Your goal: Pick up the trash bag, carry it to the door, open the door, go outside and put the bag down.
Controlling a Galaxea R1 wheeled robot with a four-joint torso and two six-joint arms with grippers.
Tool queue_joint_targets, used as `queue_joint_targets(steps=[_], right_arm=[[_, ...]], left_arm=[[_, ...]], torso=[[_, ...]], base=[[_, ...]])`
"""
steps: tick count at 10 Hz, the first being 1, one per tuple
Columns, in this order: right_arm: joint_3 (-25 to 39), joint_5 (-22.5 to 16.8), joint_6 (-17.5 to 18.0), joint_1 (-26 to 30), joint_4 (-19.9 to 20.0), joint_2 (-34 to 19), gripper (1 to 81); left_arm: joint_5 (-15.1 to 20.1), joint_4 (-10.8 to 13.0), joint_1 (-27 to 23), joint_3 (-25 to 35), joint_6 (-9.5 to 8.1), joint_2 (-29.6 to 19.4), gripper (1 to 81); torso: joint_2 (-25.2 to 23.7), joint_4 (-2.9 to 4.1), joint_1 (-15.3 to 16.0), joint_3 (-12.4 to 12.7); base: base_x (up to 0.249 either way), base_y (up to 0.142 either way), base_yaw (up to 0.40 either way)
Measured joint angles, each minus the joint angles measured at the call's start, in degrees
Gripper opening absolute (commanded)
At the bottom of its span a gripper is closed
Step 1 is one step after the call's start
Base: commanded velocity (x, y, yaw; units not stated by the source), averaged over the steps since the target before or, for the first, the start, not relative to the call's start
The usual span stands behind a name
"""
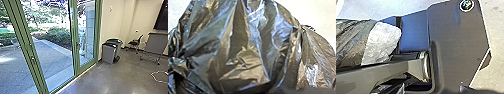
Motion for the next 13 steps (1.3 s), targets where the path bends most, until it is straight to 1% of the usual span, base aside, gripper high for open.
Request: queue_joint_targets(steps=[5,13], right_arm=[[-0.1,0.7,0.0,-0.3,0.0,0.0,81.1],[-0.2,0.5,0.0,-0.3,0.0,0.1,81.1]], left_arm=[[0.0,0.1,0.0,0.0,0.0,0.0,1.0],[0.0,0.1,0.0,0.0,0.01,0.0,1.0]], torso=[[0.0,0.0,0.0,0.0],[0.0,0.0,0.0,0.0]], base=[[0.171,0.0,0.0],[0.171,0.0,0.0]])
